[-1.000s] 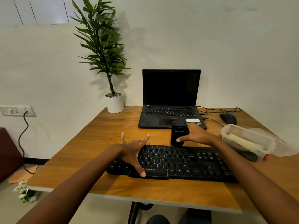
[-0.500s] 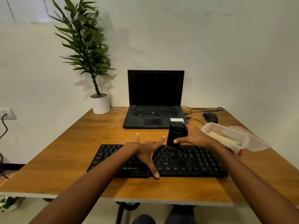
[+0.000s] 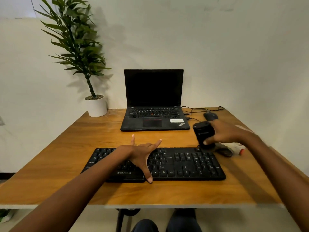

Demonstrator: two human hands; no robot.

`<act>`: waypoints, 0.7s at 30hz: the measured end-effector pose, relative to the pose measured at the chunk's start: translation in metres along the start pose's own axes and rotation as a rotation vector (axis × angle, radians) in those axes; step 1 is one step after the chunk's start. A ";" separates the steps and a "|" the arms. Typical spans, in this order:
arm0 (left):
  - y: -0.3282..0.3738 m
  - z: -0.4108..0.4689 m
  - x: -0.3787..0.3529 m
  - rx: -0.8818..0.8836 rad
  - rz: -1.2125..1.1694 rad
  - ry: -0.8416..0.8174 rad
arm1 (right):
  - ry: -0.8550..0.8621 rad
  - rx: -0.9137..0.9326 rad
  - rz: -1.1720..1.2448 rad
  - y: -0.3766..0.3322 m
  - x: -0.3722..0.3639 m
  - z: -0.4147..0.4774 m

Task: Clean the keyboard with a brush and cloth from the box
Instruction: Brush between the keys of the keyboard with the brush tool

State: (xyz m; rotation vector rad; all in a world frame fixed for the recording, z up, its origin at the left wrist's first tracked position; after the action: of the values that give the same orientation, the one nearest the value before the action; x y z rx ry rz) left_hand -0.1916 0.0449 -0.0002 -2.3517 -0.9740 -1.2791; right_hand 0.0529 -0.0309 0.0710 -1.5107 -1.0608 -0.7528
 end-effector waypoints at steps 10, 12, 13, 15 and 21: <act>-0.005 -0.001 -0.004 -0.003 -0.022 0.005 | -0.090 0.009 0.231 0.023 -0.027 -0.017; -0.004 -0.001 -0.005 -0.007 -0.024 0.010 | -0.133 -0.125 0.046 0.040 -0.013 -0.029; -0.004 -0.002 -0.005 -0.008 -0.023 0.016 | -0.148 -0.170 -0.058 0.046 -0.009 -0.030; -0.003 -0.002 -0.006 -0.006 -0.013 0.015 | -0.112 -0.166 -0.095 0.040 -0.007 -0.030; -0.002 -0.004 -0.006 0.013 0.005 0.016 | 0.058 0.215 0.389 -0.058 -0.042 -0.003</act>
State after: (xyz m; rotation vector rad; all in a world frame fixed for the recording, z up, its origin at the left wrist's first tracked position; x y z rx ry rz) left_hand -0.1976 0.0417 -0.0033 -2.3288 -0.9685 -1.2846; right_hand -0.0168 -0.0430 0.0577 -1.4408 -0.7464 -0.3945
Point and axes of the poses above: each hand's wrist, its own z-axis towards the middle knuckle, its own x-axis out of the back of the hand, y = z × x, the point moved 5 cm from there along z, towards the middle knuckle, and after that the axes turned 12 degrees about -y, right-handed, at the moved point
